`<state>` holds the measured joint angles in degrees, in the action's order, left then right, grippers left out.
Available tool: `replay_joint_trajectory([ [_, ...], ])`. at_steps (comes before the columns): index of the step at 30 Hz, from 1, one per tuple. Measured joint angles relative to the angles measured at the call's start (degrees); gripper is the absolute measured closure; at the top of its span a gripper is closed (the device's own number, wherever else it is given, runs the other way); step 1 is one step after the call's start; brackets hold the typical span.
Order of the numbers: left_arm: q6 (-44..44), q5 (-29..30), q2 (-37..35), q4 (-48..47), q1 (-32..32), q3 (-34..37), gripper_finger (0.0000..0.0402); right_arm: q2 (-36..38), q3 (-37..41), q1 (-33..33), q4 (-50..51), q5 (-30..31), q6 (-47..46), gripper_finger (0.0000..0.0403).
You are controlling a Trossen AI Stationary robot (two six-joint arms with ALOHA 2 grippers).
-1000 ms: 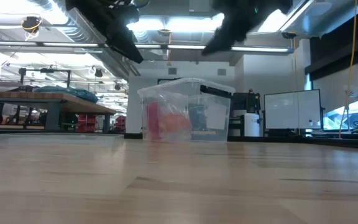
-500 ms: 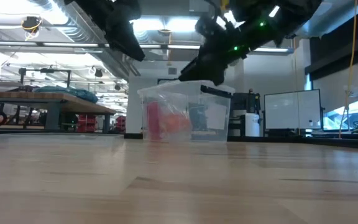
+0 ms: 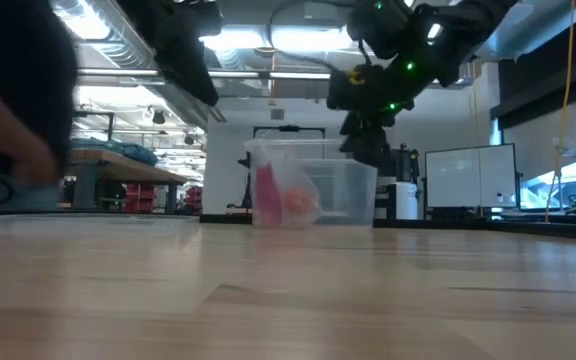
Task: Roll bandage
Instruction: Adjust the transparent container, then close the transparent container
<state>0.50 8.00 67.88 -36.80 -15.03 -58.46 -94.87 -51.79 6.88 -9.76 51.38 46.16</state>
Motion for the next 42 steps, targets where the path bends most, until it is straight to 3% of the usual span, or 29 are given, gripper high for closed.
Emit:
replay_joint_trajectory([
  [4, -2.35, 0.16, 0.0, -3.74, 0.41, 0.0, 0.0279, 0.88, 0.01, 0.6, 2.12, 3.17, 0.29, 0.0233],
  [8, -6.53, 2.98, 0.0, -9.8, 2.04, 0.0, 0.0279, 5.75, -0.07, -5.65, 3.14, -0.29, -4.87, 0.0233],
  [14, -12.66, 7.64, -0.04, -13.28, 6.32, 3.13, 0.0279, 10.49, -0.09, -13.32, 9.52, -16.45, -20.55, 0.0233],
  [19, -16.22, 6.97, 0.37, -12.17, 9.81, 9.94, 0.0279, 10.4, -0.07, -15.91, 14.38, -28.52, -31.54, 0.0233],
  [22, -18.08, 3.56, 0.37, -8.67, 12.93, 13.32, 0.0279, 9.82, -0.03, -16.65, 16.15, -32.92, -36.54, 0.0233],
  [27, -22.98, -2.95, 0.97, -2.43, 19.99, 17.58, 0.0279, 7.0, -0.02, -17.29, 15.73, -34.51, -41.19, 0.0233],
  [32, -28.57, 0.75, 3.78, 0.18, 26.12, 21.27, 0.0279, 2.09, 0.0, -18.16, 15.5, -36.02, -41.98, 0.0233],
  [42, -30.52, 2.51, 9.18, 6.45, 27.32, 25.86, 0.028, -2.68, 0.07, -22.23, 14.95, -34.8, -43.04, 0.0233],
])
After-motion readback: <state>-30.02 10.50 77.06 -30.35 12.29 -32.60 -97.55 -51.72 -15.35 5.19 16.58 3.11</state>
